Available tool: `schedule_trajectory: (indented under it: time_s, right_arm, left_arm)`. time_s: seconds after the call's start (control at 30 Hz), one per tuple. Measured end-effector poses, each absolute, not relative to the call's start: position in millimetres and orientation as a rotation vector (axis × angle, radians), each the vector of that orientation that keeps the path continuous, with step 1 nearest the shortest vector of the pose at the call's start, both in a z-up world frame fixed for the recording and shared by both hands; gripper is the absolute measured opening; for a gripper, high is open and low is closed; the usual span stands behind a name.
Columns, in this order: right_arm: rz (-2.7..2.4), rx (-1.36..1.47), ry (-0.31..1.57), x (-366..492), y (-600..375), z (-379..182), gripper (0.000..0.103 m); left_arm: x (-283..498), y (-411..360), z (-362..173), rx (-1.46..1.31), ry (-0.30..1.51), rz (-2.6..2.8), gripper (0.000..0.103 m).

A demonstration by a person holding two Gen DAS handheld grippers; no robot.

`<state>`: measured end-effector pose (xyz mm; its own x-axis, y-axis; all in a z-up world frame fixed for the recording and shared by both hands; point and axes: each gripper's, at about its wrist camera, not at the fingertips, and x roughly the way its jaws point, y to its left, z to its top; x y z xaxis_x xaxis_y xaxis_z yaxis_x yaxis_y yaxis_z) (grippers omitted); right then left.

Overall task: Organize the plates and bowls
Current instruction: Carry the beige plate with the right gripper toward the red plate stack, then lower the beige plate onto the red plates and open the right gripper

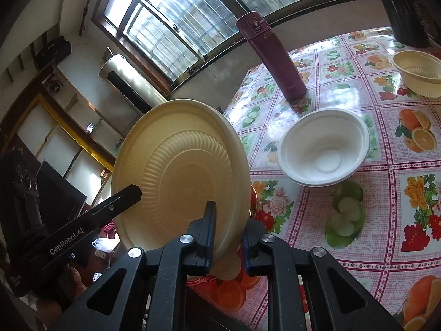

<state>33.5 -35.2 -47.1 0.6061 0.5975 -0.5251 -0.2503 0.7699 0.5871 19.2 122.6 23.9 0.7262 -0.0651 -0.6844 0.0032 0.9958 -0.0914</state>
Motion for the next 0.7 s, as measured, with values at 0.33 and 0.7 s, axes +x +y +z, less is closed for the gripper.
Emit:
schedule_trajectory:
  time_s: [0.33, 0.7]
  right_arm:
    - [0.518, 0.479, 0.785, 35, -26, -44, 0.015]
    - [0.521, 0.420, 0.857, 52, 11, -59, 0.015]
  left_arm:
    - [10, 136, 19, -0.032, 0.766, -0.069, 0.012]
    - [24, 154, -4, 0.037, 0.873, -0.045, 0.015]
